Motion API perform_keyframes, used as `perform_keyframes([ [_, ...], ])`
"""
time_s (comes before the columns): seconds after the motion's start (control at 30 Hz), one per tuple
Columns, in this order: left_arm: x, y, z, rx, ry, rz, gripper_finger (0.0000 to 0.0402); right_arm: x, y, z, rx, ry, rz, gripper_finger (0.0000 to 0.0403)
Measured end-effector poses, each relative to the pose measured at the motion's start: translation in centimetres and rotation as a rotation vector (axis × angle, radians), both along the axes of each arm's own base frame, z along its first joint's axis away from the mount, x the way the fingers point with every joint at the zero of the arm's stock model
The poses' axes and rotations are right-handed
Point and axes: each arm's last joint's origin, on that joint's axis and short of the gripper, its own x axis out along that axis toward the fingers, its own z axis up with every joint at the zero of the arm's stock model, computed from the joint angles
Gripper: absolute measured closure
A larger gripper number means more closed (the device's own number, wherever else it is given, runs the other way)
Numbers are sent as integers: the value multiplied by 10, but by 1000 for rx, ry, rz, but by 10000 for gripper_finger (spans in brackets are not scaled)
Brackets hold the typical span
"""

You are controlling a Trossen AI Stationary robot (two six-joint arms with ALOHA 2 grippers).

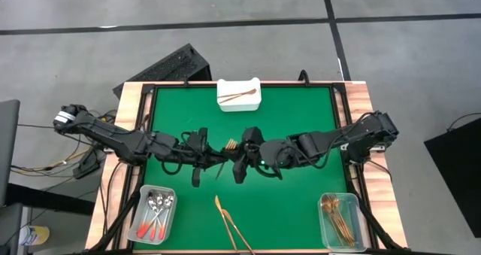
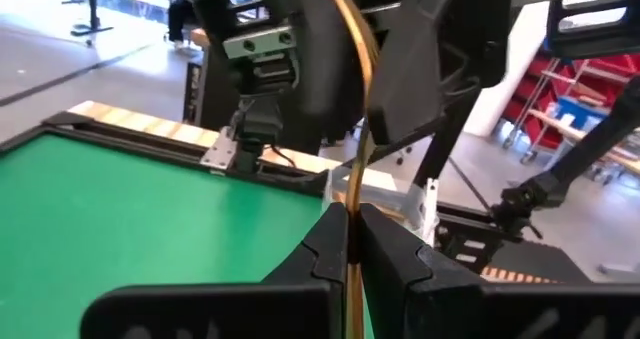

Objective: Sort silverware by color (type)
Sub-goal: Put the gold fork into the transparent bin

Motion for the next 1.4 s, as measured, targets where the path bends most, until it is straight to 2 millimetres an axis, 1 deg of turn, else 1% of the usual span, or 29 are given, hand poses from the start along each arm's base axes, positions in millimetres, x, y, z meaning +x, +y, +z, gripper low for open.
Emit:
perform_keyframes([
  [0.03, 1, -1, -1, -8, -3, -2, 400, 0, 1, 0, -4, 3, 2, 351],
  [0.07, 3, -1, -2, -14, 1, -6, 398, -1, 1, 0, -23, 7, 7, 373],
  [0.1, 3, -2, -3, -20, 7, -9, 395, -1, 3, 0, -41, 15, 19, 381],
  [0.17, 6, -2, -5, -31, 16, -8, 387, -2, 6, -1, -64, 24, 27, 379],
  [0.3, 6, -2, -6, -42, 20, -3, 365, -6, 5, -2, -77, 62, 31, 381],
  [0.4, 6, -3, -6, -42, 22, -10, 346, -14, 5, -3, -77, 153, 55, 381],
  [0.5, 5, -2, -7, -39, 32, -8, 326, -22, 5, 0, -29, 240, 92, 381],
  [0.67, 4, -1, -13, -38, 94, 33, 299, -48, 4, -1, 134, 515, 168, 381],
  [0.77, 4, -1, -16, -50, 127, 48, 290, -69, 9, -10, 232, 750, 192, 381],
  [0.9, 3, 0, -18, -49, 146, 50, 288, -103, 25, -20, 331, 1052, 121, 381],
  [0.97, 3, 0, -18, -66, 146, 53, 288, -120, 36, -23, 355, 1162, 68, 381],
  [1.13, 3, 0, -20, -125, 174, 65, 288, -140, 69, -36, 405, 1193, 23, 381],
  [1.27, 2, 0, -23, -104, 199, 71, 287, -158, 82, -54, 400, 1274, -84, 381],
  [1.4, 2, 0, -23, -69, 195, 66, 287, -167, 93, -75, 438, 1319, -147, 380],
])
